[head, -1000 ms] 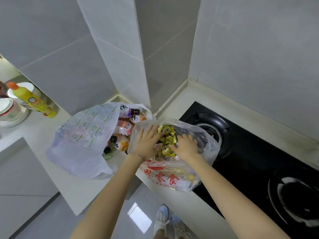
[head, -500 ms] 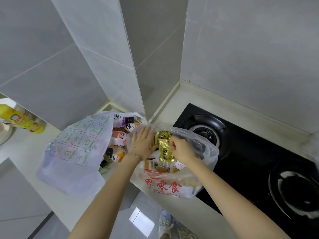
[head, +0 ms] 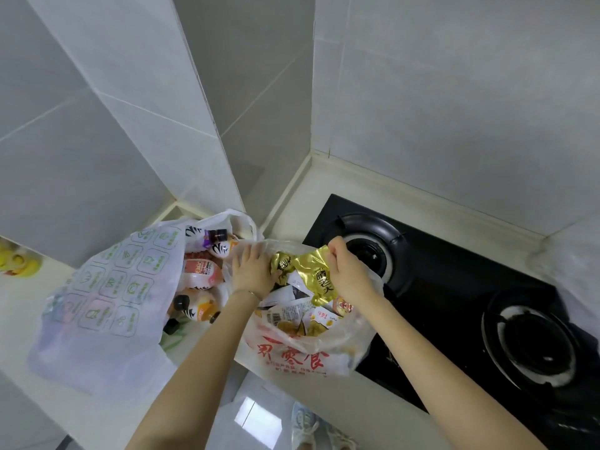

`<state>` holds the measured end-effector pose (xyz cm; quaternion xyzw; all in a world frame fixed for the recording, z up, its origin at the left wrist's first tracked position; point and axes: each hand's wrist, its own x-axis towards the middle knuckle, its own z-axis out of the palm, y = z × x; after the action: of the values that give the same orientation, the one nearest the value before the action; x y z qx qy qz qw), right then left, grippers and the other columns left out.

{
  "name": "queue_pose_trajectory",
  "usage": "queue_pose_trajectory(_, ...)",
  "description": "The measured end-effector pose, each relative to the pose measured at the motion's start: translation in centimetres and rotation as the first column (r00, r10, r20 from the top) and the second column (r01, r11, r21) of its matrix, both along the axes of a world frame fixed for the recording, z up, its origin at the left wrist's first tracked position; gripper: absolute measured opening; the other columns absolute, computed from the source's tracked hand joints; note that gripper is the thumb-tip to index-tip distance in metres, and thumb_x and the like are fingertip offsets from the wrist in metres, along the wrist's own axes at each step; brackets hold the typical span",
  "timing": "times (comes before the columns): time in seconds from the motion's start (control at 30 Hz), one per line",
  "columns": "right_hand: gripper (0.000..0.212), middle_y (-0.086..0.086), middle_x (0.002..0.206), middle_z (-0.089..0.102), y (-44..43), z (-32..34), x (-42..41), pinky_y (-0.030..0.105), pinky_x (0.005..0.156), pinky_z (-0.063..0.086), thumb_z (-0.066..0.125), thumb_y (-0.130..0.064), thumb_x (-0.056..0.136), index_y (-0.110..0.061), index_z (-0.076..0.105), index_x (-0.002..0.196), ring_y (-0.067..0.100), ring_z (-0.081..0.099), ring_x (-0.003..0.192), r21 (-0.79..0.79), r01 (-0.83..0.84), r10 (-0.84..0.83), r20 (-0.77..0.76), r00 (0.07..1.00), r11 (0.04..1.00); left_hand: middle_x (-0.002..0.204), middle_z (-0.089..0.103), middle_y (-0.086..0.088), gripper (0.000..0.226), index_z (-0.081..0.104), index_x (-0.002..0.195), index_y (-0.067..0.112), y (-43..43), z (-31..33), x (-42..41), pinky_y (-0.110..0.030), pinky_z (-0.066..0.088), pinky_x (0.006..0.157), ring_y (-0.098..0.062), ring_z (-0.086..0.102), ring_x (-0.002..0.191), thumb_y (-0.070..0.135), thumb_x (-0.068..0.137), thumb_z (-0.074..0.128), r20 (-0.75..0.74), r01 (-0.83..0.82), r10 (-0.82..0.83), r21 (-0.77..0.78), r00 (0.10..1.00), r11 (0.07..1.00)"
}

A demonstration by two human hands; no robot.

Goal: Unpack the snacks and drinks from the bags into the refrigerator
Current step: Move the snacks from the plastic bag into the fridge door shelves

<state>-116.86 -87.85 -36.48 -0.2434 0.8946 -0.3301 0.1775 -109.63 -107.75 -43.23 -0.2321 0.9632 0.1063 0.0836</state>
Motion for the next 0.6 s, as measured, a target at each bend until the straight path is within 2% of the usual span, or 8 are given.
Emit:
queue_pose_trajectory(0.1, 0.009, 0.000, 0.062, 0.044, 0.1, -0.2, 0.2, 0.031, 0.047, 0.030, 0.033, -0.021, 0.104, -0.015, 0.038, 0.101, 0.012, 0.037, 0.049, -0.032, 0.064, -0.063, 0.049, 0.997, 0.997, 0.151, 0.036, -0.002, 0.045, 0.059, 0.121, 0.014, -0.1, -0.1, -0.4, -0.044, 0.023, 0.113, -0.026, 0.028, 0.139, 0.048, 0.093, 0.049, -0.029, -0.001, 0.000, -0.020, 1.000, 1.000)
queue_pose_trajectory(0.27, 0.006, -0.002, 0.064, 0.040, 0.1, -0.5, 0.2, 0.028, 0.050, 0.031, 0.033, -0.024, 0.104, -0.019, 0.037, 0.104, 0.009, 0.036, 0.052, -0.075, 0.144, -0.126, 0.203, 0.971, 0.987, 0.149, 0.041, -0.003, 0.046, 0.058, 0.119, 0.013, 0.2, -0.4, -0.9, -0.043, 0.022, 0.112, -0.028, 0.033, 0.136, 0.047, 0.089, 0.058, -0.018, -0.031, 0.031, 0.005, 0.999, 0.999)
queue_pose_trajectory(0.4, 0.011, -0.002, 0.070, 0.040, 0.1, -0.4, 0.1, 0.026, 0.051, 0.031, 0.032, -0.024, 0.104, -0.016, 0.039, 0.107, 0.009, 0.035, 0.057, -0.079, 0.218, -0.186, 0.302, 0.935, 0.973, 0.142, 0.049, -0.003, 0.031, 0.063, 0.109, 0.013, 0.2, -0.3, -1.2, -0.041, 0.025, 0.110, -0.028, 0.041, 0.130, 0.038, 0.091, 0.058, -0.046, -0.081, 0.083, 0.045, 0.996, 0.996)
queue_pose_trajectory(0.5, 0.010, -0.002, 0.070, 0.039, 0.2, -0.2, 0.0, 0.024, 0.051, 0.030, 0.033, -0.023, 0.104, -0.016, 0.040, 0.103, 0.009, 0.033, 0.057, -0.119, 0.278, -0.228, 0.323, 0.918, 0.953, 0.129, 0.058, -0.004, 0.022, 0.064, 0.097, 0.012, 0.3, -0.1, -1.2, -0.040, 0.030, 0.103, -0.029, 0.047, 0.121, 0.031, 0.092, 0.054, -0.072, -0.074, 0.076, 0.037, 0.994, 0.997)
queue_pose_trajectory(0.6, 0.009, -0.002, 0.065, 0.037, 0.3, 0.1, 0.0, 0.026, 0.047, 0.027, 0.034, -0.022, 0.104, -0.017, 0.041, 0.101, 0.010, 0.031, 0.053, -0.158, 0.277, -0.227, 0.277, 0.934, 0.948, 0.102, 0.066, -0.008, 0.015, 0.051, 0.073, 0.013, 0.8, 0.8, -1.1, -0.039, 0.040, 0.084, -0.032, 0.055, 0.102, 0.021, 0.085, 0.056, -0.189, -0.064, 0.088, 0.130, 0.978, 0.990)
